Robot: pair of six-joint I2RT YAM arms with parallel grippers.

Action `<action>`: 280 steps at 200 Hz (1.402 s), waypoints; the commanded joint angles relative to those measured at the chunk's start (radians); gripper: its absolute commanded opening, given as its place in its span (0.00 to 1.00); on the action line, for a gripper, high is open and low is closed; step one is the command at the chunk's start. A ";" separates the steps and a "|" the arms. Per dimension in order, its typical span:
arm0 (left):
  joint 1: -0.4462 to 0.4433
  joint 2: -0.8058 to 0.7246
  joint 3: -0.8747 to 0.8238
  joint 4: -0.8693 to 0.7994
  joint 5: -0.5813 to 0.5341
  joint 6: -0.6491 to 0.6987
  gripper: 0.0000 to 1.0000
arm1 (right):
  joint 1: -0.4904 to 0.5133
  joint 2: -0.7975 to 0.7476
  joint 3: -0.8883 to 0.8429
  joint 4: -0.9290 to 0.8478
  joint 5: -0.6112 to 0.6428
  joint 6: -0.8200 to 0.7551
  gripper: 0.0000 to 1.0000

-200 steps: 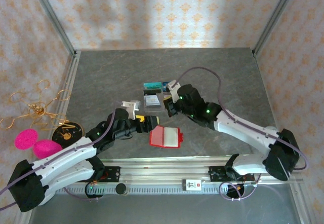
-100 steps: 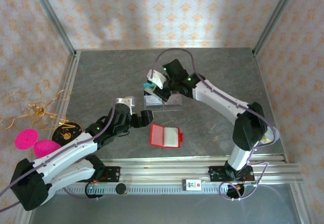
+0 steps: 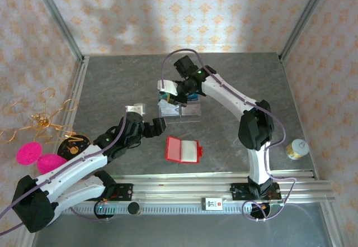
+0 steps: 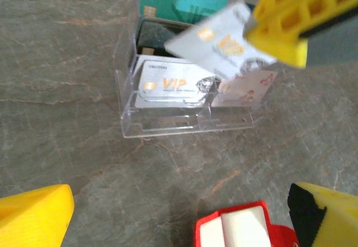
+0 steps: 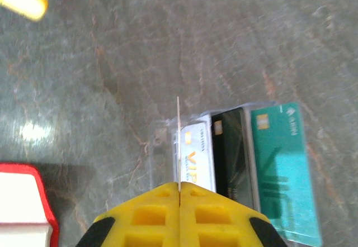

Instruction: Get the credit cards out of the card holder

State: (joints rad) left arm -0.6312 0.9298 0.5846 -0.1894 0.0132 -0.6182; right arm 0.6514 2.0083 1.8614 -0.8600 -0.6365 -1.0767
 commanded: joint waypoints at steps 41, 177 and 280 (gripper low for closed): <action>0.022 0.037 0.044 -0.029 -0.047 0.026 0.99 | -0.002 0.053 0.060 -0.075 0.016 -0.094 0.00; 0.041 0.089 0.044 -0.006 -0.015 0.026 0.99 | -0.021 0.112 0.062 -0.004 0.072 -0.110 0.00; 0.048 0.086 0.018 0.027 0.015 0.026 0.99 | 0.002 0.120 0.022 0.043 0.090 -0.073 0.20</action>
State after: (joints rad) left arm -0.5926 1.0191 0.6033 -0.1909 0.0158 -0.6010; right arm 0.6407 2.1254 1.8946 -0.8471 -0.5640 -1.1660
